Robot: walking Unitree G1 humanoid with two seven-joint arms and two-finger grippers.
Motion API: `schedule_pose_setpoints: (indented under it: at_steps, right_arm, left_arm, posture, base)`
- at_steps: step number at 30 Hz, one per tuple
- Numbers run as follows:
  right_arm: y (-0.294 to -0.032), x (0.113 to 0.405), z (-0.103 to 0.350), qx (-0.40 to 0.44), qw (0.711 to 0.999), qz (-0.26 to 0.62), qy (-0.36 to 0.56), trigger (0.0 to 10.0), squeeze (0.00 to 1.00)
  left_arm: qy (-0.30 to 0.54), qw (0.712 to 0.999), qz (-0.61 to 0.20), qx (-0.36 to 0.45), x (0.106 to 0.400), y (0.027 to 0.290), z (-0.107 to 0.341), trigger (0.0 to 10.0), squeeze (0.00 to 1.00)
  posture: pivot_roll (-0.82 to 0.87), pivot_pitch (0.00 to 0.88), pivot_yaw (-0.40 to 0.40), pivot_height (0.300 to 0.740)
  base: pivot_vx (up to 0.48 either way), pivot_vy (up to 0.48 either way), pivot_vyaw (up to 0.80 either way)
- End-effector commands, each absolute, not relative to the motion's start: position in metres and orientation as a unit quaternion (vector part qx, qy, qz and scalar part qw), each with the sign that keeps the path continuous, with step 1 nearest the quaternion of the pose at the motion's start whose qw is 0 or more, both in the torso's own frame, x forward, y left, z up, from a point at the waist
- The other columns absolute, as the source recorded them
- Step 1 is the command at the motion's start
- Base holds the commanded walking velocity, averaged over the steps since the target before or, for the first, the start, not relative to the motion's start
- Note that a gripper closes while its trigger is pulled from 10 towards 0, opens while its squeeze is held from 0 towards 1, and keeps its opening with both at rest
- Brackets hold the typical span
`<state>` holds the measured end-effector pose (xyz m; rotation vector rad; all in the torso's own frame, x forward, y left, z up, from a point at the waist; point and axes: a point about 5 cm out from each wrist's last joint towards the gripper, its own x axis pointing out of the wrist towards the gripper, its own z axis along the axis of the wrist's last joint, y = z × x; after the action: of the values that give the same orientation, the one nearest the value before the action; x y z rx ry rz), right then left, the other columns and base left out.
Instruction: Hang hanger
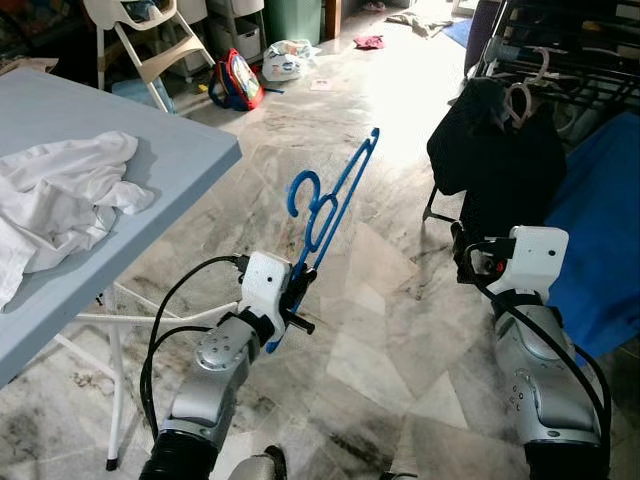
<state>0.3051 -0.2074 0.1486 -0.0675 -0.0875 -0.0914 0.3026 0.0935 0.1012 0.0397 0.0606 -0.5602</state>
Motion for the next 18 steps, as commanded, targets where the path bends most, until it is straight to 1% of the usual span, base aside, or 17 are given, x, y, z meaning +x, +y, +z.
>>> schedule_pose_setpoints:
  at_steps: [1, 3, 5, 6, 7, 8, 10, 11, 14, 16, 17, 18]
  right_arm:
    - [-0.213, 0.303, 0.15, -0.05, 0.997, -0.035, -0.037, 10.0, 0.0]
    - [-0.217, 0.304, 0.151, -0.07, 0.997, -0.015, -0.028, 10.0, 0.0]
    - [-0.219, 0.304, 0.151, -0.077, 0.997, -0.011, -0.026, 10.0, 0.0]
    - [-0.226, 0.303, 0.155, -0.106, 0.994, 0.028, -0.018, 10.0, 0.0]
    - [-0.226, 0.303, 0.155, -0.106, 0.994, 0.028, -0.018, 10.0, 0.0]
    - [-0.233, 0.302, 0.16, -0.13, 0.989, 0.061, -0.014, 10.0, 0.0]
    - [-0.238, 0.301, 0.163, -0.148, 0.986, 0.079, -0.013, 10.0, 0.0]
    - [-0.241, 0.301, 0.166, -0.163, 0.982, 0.098, -0.009, 10.0, 0.0]
    - [-0.243, 0.3, 0.176, -0.206, 0.967, 0.15, -0.011, 10.0, 0.0]
    - [-0.241, 0.299, 0.186, -0.258, 0.945, 0.201, -0.011, 10.0, 0.0]
    - [-0.24, 0.299, 0.188, -0.273, 0.938, 0.214, -0.012, 10.0, 0.0]
    - [-0.236, 0.298, 0.193, -0.304, 0.919, 0.249, -0.01, 10.0, 0.0]
  left_arm:
    - [0.02, 0.959, -0.28, 0.037, 0.306, 0.096, 0.105, 10.0, 0.0]
    - [0.017, 0.958, -0.28, 0.066, 0.31, 0.099, 0.106, 10.0, 0.0]
    - [0.017, 0.957, -0.281, 0.07, 0.311, 0.099, 0.106, 10.0, 0.0]
    - [0.023, 0.955, -0.281, 0.092, 0.32, 0.104, 0.107, 10.0, 0.0]
    - [0.023, 0.955, -0.281, 0.092, 0.32, 0.104, 0.107, 10.0, 0.0]
    - [0.033, 0.954, -0.277, 0.115, 0.328, 0.107, 0.107, 10.0, 0.0]
    - [0.033, 0.946, -0.292, 0.14, 0.33, 0.105, 0.107, 10.0, 0.0]
    - [0.027, 0.933, -0.32, 0.164, 0.33, 0.101, 0.107, 10.0, 0.0]
    - [0.024, 0.907, -0.361, 0.213, 0.332, 0.099, 0.107, 10.0, 0.0]
    - [0.017, 0.882, -0.386, 0.27, 0.337, 0.099, 0.109, 10.0, 0.0]
    - [0.012, 0.874, -0.389, 0.289, 0.338, 0.098, 0.111, 10.0, 0.0]
    - [0.009, 0.86, -0.41, 0.305, 0.34, 0.097, 0.112, 10.0, 0.0]
  posture:
    - [0.02, 0.183, 0.027, 0.74]
    - [0.02, 0.186, 0.028, 0.74]
    - [0.02, 0.186, 0.028, 0.74]
    - [0.02, 0.189, 0.031, 0.74]
    - [0.02, 0.189, 0.031, 0.74]
    - [0.02, 0.192, 0.029, 0.74]
    - [0.02, 0.193, 0.03, 0.74]
    - [0.02, 0.197, 0.031, 0.74]
    - [0.02, 0.203, 0.037, 0.74]
    - [0.01, 0.208, 0.041, 0.74]
    - [0.01, 0.208, 0.041, 0.74]
    - [0.01, 0.21, 0.047, 0.74]
  base:
    - [0.0, 0.0, 0.0]
    - [0.0, 0.0, 0.0]
    - [0.0, 0.0, 0.0]
    - [0.0, 0.0, 0.0]
    - [0.0, 0.0, 0.0]
    - [0.0, 0.0, 0.0]
    - [0.0, 0.0, 0.0]
    - [0.0, 0.0, 0.0]
    - [0.0, 0.0, 0.0]
    - [0.0, 0.0, 0.0]
    - [0.0, 0.0, 0.0]
    - [0.0, 0.0, 0.0]
